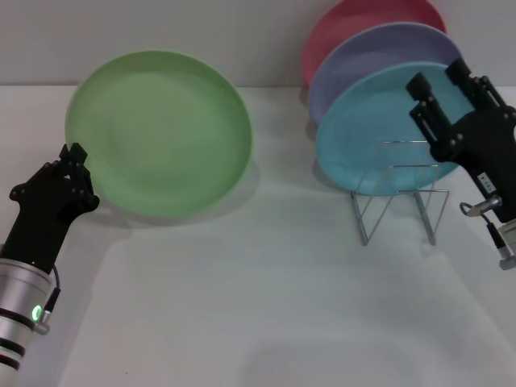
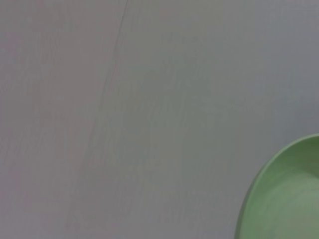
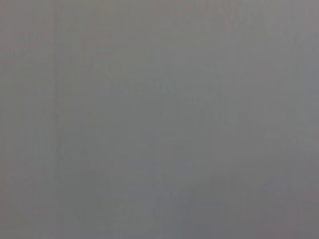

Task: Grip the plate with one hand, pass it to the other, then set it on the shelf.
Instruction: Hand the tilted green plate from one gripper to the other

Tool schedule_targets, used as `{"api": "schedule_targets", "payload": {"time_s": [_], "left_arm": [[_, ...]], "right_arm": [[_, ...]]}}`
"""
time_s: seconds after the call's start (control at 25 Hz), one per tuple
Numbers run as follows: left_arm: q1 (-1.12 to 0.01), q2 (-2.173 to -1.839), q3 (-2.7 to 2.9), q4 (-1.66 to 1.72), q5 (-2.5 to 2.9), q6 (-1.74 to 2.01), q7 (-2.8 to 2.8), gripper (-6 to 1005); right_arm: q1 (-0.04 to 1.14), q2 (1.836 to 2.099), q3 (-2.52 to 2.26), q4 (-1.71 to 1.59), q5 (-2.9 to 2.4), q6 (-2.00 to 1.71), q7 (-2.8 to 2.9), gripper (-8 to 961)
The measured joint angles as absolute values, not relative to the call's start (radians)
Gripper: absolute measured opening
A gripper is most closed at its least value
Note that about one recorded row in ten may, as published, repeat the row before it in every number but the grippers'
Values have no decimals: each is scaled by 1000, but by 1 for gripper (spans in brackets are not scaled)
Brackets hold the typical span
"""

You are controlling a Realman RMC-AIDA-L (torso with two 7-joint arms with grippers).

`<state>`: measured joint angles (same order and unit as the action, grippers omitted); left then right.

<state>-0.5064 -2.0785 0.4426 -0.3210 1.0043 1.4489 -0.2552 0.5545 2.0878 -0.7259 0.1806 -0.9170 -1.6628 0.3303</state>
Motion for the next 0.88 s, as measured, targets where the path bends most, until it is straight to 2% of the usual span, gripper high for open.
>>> {"api": "schedule_targets", "payload": {"time_s": [0.56, 0.88], "left_arm": [[-498, -2080, 333, -472, 1044, 1529, -54, 43], [-455, -2080, 154, -514, 1217, 1523, 44, 44]], "right_arm": [[617, 2089, -719, 241, -1056, -1594, 330, 608], [641, 2091, -662, 273, -1168, -1528, 330, 607]]}}
